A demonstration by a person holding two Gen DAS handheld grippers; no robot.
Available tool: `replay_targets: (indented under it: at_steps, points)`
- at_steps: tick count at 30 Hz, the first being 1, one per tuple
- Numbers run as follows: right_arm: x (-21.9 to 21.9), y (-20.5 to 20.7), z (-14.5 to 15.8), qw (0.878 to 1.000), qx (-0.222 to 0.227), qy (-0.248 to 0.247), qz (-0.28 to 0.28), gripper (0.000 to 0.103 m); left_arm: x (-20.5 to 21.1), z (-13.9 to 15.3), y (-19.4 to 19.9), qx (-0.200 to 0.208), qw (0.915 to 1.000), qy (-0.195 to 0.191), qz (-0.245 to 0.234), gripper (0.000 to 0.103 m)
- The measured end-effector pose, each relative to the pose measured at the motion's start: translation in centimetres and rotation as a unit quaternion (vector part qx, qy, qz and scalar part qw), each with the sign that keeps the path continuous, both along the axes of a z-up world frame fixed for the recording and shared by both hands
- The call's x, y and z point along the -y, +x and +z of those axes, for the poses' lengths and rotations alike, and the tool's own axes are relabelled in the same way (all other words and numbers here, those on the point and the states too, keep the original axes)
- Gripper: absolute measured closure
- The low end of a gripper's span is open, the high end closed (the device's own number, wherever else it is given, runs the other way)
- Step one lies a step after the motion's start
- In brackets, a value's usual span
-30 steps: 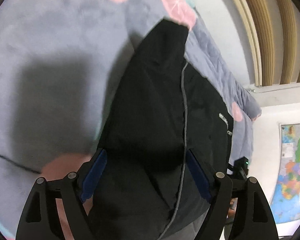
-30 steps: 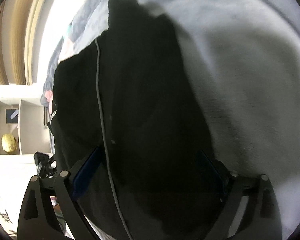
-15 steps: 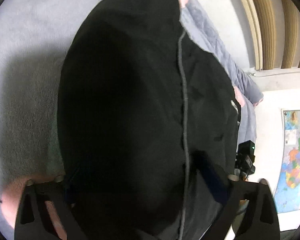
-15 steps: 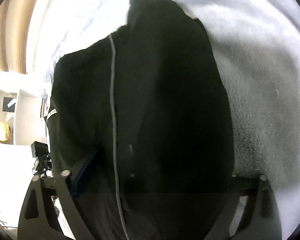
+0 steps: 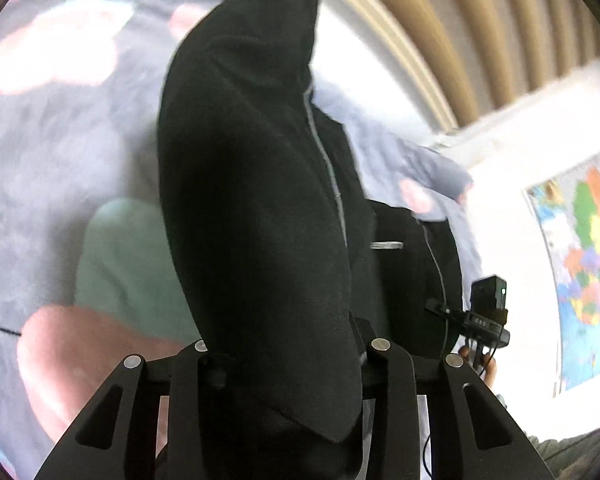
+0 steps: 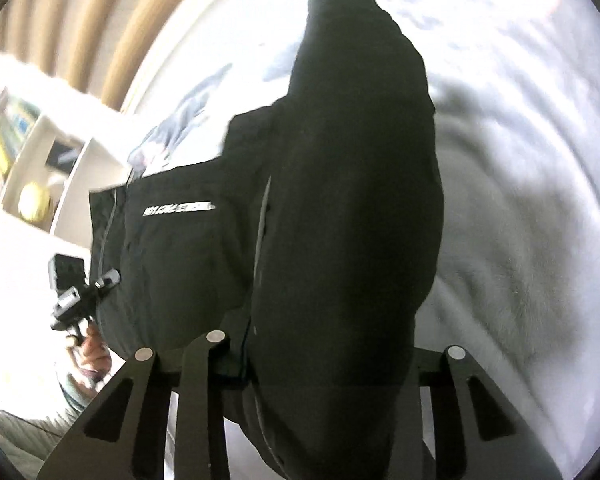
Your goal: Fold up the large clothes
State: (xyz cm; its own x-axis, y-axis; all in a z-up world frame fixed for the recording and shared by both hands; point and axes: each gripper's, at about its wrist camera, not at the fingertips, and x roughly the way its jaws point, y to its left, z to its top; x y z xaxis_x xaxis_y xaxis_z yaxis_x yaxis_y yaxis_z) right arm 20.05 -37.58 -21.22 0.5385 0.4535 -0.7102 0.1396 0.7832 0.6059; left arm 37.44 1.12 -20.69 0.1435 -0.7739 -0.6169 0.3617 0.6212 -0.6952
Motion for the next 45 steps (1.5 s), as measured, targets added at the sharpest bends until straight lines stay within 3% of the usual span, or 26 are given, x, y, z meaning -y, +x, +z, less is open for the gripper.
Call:
replay_targets:
  at_steps: [6,11,15,19,23,26,27,29,30,32,35,38,40,42,45]
  points:
    - [-3.3,-1.4,2.7,0.999,0.03,-0.033,0.021,0.064,-0.1,4.6,-5.1,0.043,0.9987,-0.025,-0.011,0.065]
    - [-4.6,-5.7,3.9,0.997,0.036,-0.057,0.034,0.064,-1.8,5.1,-9.2,0.056,0.9976,-0.04,-0.013,0.065]
    - [-6.9,-10.3,4.1,0.996,0.013,-0.075,0.045,0.064,-5.9,4.3,-14.2,0.044,0.9981,-0.04,-0.015,0.065]
    - [-8.0,-12.9,0.5,0.995,-0.039,-0.082,0.04,0.064,-7.0,1.1,-17.0,0.001,0.9997,-0.022,-0.009,0.064]
    - [-9.4,-14.6,-4.2,0.99,-0.103,-0.093,0.034,0.064,-7.6,-4.2,-19.0,-0.047,0.9986,0.021,-0.013,0.063]
    - [-8.6,-15.5,-7.0,0.987,-0.128,-0.096,-0.006,0.058,-9.5,-9.1,-19.1,-0.094,0.9932,0.062,0.027,0.056]
    - [-7.2,-16.3,-8.0,0.987,-0.138,-0.074,-0.032,0.056,-10.2,-10.2,-19.0,-0.109,0.991,0.068,0.04,0.053]
    - [-4.8,-17.5,-9.5,0.984,-0.155,-0.031,-0.086,0.053,-13.3,-14.1,-18.6,-0.177,0.9778,0.063,0.092,0.05]
    - [-4.2,-17.9,-9.7,0.982,-0.159,-0.023,-0.103,0.053,-14.6,-15.2,-18.6,-0.203,0.9722,0.039,0.11,0.05]
    - [-3.7,-18.8,-9.2,0.98,-0.161,-0.021,-0.117,0.053,-16.3,-15.9,-19.0,-0.222,0.9665,0.003,0.129,0.048]
    - [-3.7,-20.3,-7.8,0.978,-0.165,-0.054,-0.111,0.048,-17.0,-13.9,-19.2,-0.19,0.9731,0.031,0.126,0.048]
    - [-4.1,-20.2,-6.7,0.974,-0.174,-0.1,-0.109,0.041,-18.0,-9.9,-19.5,-0.128,0.9796,0.08,0.133,0.048]
    - [-4.5,-20.5,-4.6,0.963,-0.167,-0.182,-0.109,0.037,-17.9,-6.7,-19.8,-0.089,0.9825,0.096,0.132,0.048]
    - [-4.4,-21.0,-2.7,0.958,-0.152,-0.216,-0.113,0.036,-17.3,-3.8,-20.1,-0.051,0.9855,0.108,0.121,0.048]
    - [-4.2,-21.1,-0.1,0.963,-0.123,-0.207,-0.122,0.035,-15.7,-1.1,-20.4,-0.023,0.9893,0.11,0.093,0.048]
